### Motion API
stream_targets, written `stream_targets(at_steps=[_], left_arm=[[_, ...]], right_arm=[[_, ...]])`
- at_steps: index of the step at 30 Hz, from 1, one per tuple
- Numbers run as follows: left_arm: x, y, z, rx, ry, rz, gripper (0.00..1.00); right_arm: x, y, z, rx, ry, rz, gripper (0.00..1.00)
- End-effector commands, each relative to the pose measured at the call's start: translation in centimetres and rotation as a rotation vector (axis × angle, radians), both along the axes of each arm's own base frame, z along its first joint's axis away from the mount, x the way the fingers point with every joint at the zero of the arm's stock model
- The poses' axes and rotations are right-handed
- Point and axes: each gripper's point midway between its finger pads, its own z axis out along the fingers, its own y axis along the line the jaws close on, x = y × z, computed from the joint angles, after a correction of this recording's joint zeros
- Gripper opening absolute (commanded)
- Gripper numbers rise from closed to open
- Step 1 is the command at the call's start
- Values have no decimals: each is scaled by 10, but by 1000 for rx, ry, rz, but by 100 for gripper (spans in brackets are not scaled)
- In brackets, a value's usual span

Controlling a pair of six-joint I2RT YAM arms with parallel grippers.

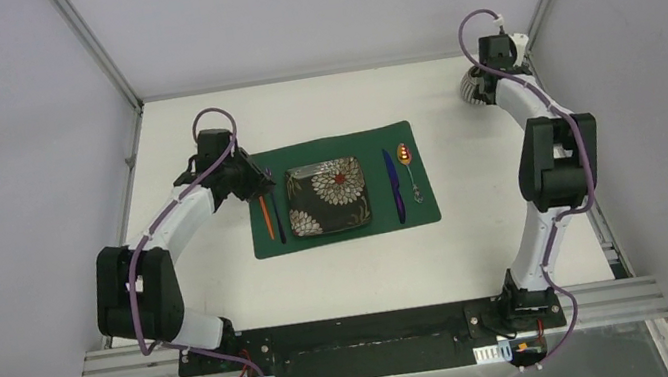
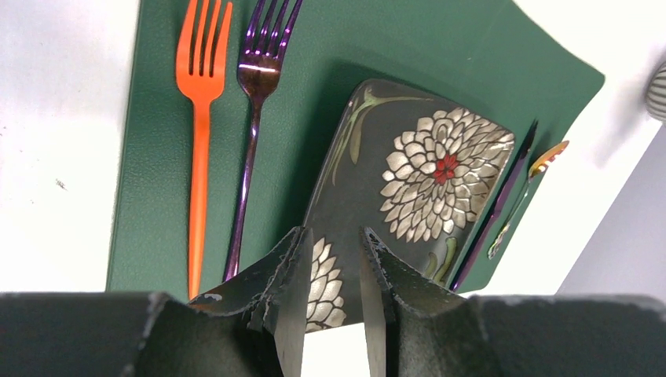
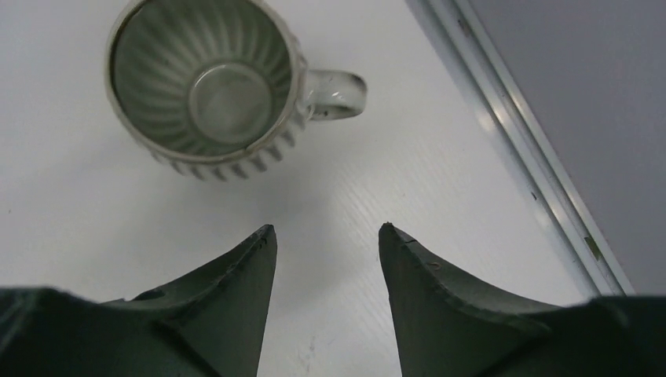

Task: Set the dinner table for one person
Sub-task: Move the cup to the corner of the board.

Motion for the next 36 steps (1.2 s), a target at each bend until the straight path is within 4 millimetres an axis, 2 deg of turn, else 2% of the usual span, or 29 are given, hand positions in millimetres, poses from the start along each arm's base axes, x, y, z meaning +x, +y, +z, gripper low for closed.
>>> stream_targets(at_steps=[1,4,11,17,28,36], left_arm=[[12,-12,12,-36,-41,-24,29],[13,-13,11,-42,-39,-28,29],[14,-14,8,-46,-31,-30,29],[16,-15,8,-47,-32,-30,29],[15,-15,9,-47,-30,-31,29],[16,-15,10,-40,-31,-31,29]], right_arm=[[23,-33,39,-69,-109,-64,56],[29,-49,34,-49,-109,-83,56],[40,-76,9,128,-142,-129,56],[42,-92,-2,147,-136,-150,56],[58,-110,-16,175,-154,-138,55],[75,-104,-36,237,-182,-110,54]])
